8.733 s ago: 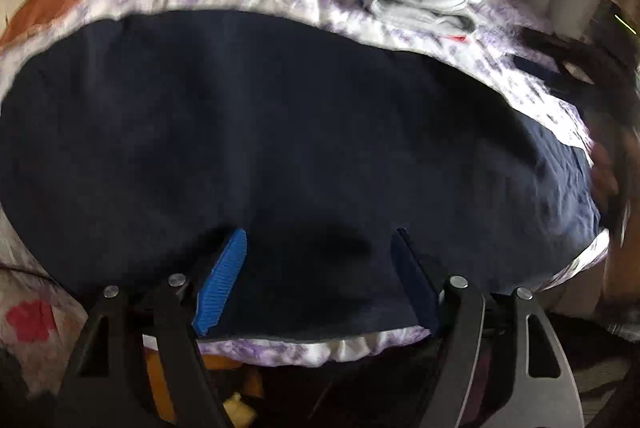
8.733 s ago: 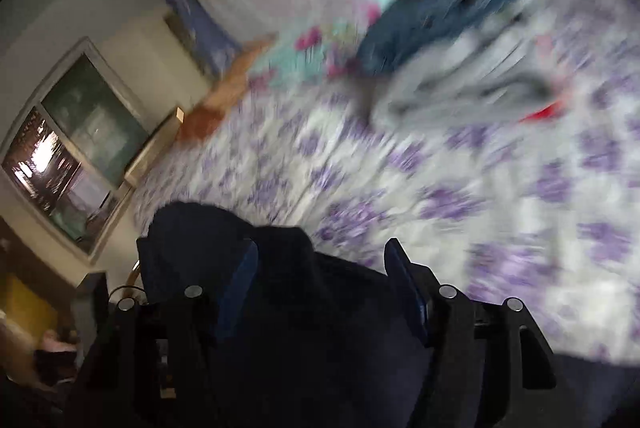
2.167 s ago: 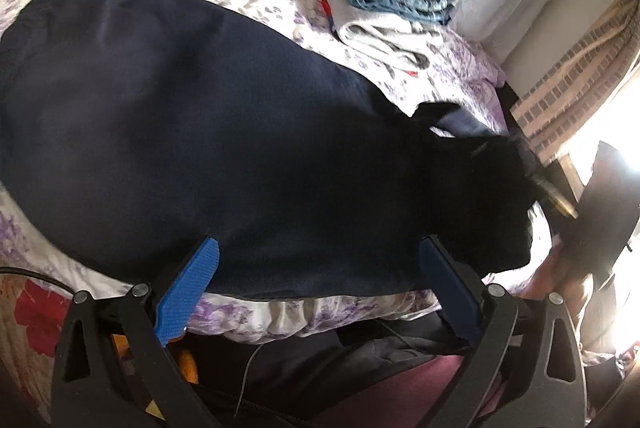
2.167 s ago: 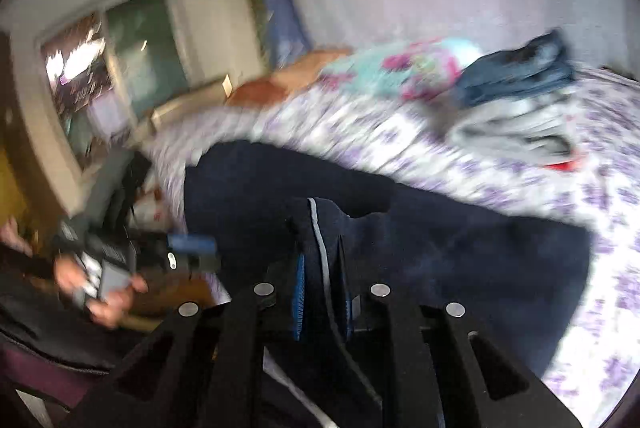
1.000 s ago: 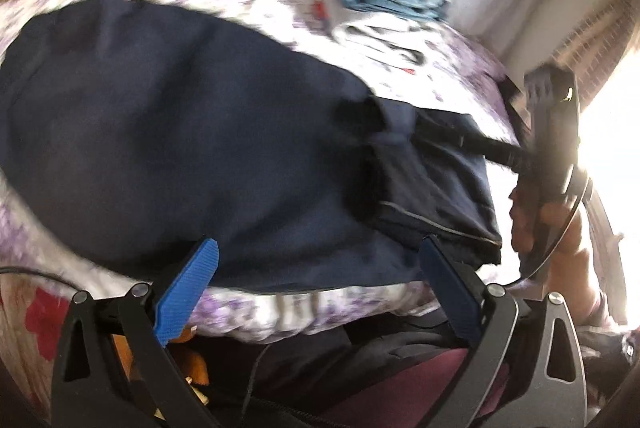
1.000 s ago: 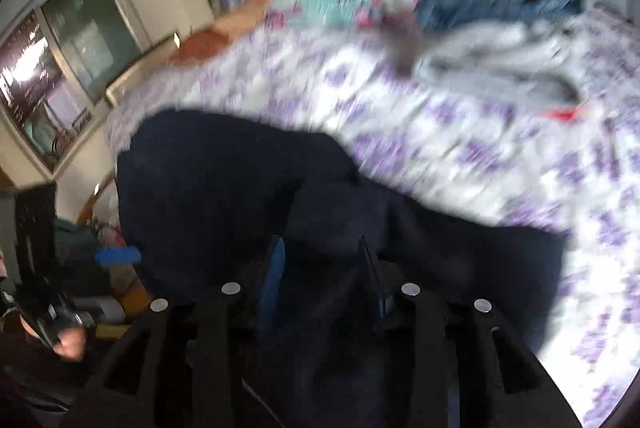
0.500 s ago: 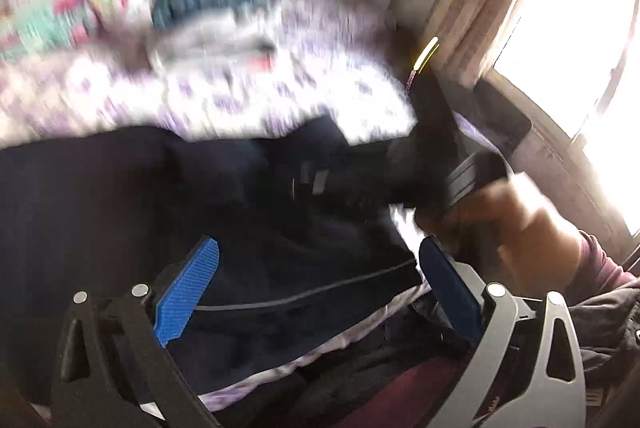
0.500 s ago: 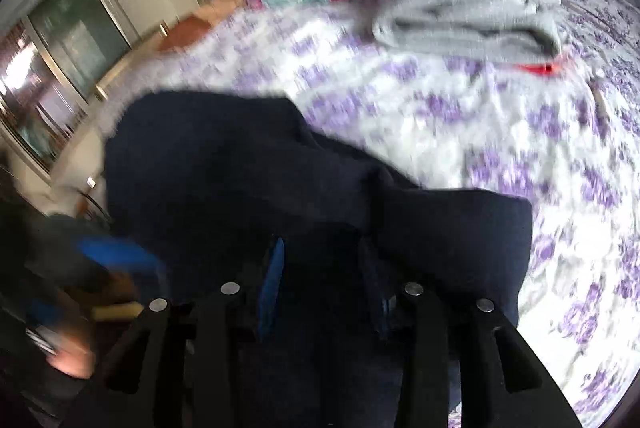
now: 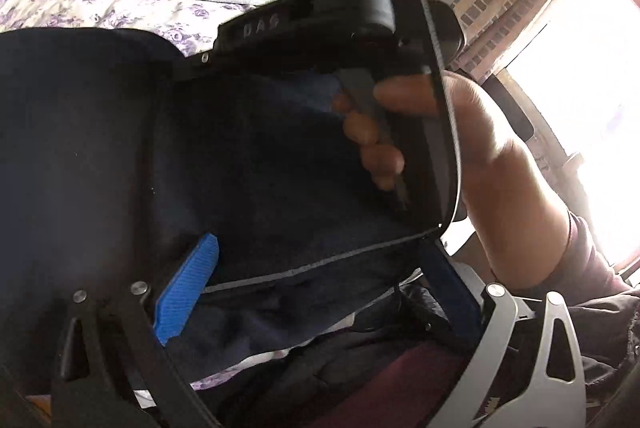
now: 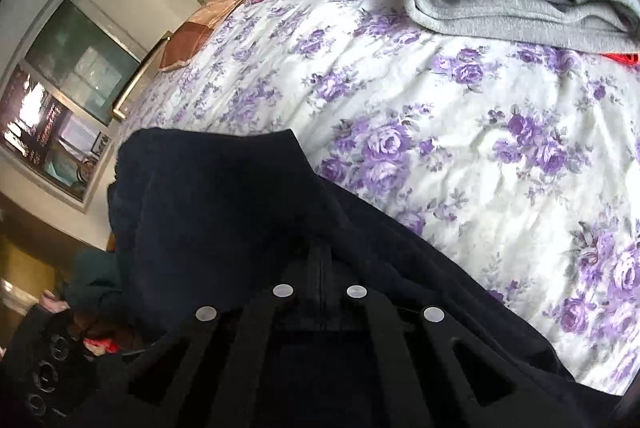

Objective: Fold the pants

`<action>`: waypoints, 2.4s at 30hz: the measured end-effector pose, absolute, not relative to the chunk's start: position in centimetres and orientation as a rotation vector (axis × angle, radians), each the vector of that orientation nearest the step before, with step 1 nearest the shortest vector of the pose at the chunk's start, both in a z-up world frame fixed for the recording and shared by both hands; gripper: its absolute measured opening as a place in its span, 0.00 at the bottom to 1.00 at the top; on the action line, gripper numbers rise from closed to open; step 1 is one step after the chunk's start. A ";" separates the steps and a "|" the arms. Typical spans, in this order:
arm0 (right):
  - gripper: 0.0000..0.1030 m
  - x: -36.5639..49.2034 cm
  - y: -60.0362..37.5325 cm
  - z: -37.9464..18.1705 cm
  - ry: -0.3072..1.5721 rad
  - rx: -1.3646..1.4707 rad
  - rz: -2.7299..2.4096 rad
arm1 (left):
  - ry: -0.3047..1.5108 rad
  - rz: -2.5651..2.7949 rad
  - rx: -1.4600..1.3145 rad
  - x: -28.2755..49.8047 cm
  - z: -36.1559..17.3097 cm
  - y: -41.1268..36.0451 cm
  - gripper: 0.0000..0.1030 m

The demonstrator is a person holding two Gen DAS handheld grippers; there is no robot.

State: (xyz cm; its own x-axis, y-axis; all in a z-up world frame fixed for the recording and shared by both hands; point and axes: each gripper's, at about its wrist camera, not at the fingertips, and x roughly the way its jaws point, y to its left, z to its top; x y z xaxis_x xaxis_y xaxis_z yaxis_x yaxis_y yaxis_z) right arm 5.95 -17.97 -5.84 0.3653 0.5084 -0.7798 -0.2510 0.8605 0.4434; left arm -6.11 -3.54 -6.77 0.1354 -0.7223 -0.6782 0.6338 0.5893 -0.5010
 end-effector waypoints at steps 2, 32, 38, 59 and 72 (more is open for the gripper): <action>0.00 4.6 -18.1 -4.4 1.026 0.230 0.476 | 1.039 -0.991 -0.102 -6.1 -6.6 -3.4 0.95; 0.63 -15.0 -18.4 -0.2 0.556 0.130 0.380 | 0.863 -0.426 -0.875 0.6 -8.1 27.1 0.95; 0.63 -15.5 -20.4 -1.3 0.559 0.190 0.323 | 0.785 -0.412 -0.833 1.7 -7.1 25.5 0.73; 0.63 -18.6 -34.7 -2.8 0.552 0.451 -0.004 | 0.842 -0.789 0.618 -11.1 -2.6 -11.4 0.51; 0.93 -14.2 -32.3 -5.7 0.775 0.752 0.361 | 0.873 -0.813 0.318 -11.0 -0.6 -3.4 0.91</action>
State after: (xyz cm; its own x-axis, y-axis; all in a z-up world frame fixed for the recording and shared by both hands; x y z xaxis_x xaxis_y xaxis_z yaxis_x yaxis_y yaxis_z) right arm -14.23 -32.30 -5.69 0.6726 0.5489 -0.4963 -0.0264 0.6881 0.7251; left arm -11.00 -3.42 -0.60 0.3743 -0.4999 -0.7810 0.7439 0.6647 -0.0689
